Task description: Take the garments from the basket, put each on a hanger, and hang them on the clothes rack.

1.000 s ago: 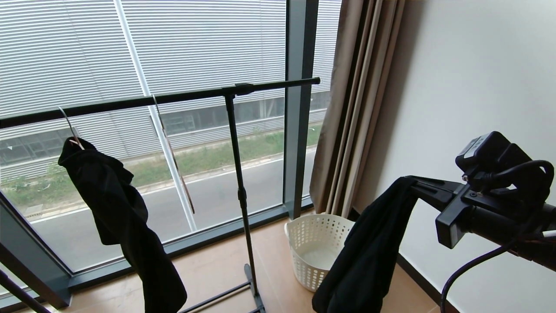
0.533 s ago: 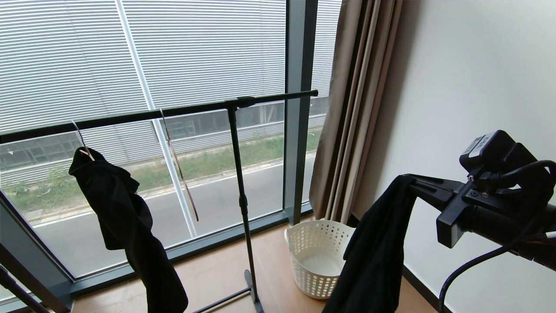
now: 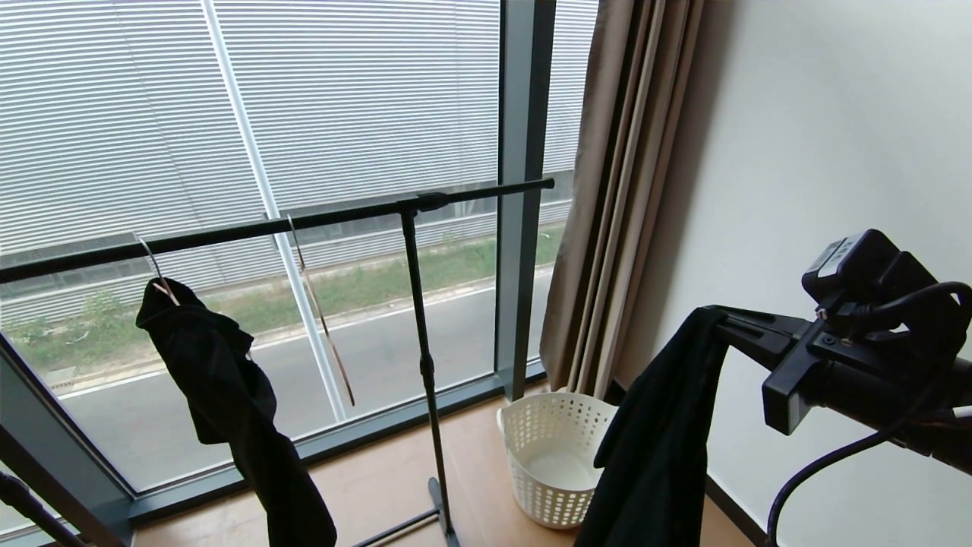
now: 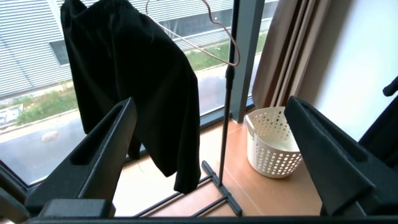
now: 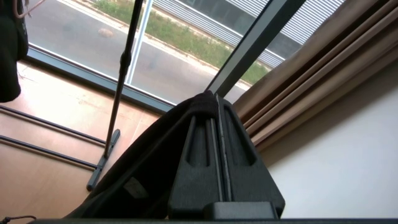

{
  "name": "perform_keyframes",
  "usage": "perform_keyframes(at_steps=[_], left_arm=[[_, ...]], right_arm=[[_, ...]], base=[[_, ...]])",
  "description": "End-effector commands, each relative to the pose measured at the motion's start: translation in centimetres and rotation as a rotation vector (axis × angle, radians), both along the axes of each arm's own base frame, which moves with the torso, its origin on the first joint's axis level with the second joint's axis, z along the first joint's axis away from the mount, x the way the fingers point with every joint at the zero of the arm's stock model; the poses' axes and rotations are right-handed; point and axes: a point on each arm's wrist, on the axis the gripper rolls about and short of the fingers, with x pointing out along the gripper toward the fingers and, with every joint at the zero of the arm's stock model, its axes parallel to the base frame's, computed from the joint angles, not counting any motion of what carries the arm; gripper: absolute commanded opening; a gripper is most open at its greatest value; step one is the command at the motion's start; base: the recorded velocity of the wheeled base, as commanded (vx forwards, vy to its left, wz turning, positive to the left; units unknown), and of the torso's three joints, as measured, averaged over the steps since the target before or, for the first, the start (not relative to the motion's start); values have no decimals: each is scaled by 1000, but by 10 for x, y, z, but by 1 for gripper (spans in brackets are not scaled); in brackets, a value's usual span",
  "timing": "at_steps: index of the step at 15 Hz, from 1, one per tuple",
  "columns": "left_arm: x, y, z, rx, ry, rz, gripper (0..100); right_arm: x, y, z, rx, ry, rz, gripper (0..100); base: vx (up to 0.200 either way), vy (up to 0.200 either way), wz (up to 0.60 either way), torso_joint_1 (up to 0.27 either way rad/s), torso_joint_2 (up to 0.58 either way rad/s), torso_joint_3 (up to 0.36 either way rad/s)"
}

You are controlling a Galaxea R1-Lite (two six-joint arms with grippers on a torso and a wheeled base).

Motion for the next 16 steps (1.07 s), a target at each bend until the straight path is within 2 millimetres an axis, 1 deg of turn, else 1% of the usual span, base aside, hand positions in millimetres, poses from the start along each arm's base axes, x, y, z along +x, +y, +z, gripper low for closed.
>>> perform_keyframes(at_steps=[1,12,16], left_arm=[[0,0,0,0,2,-1,100],[0,0,0,2,1,-1,100],[0,0,0,2,1,-1,100]], right_arm=[[1,0,-2,-6,7,-2,0],[0,0,-2,-5,7,0,0],[0,0,-2,-6,7,1,0]], base=[[0,0,0,41,-76,-46],[0,0,600,6,-6,-5],[0,0,0,0,0,0]])
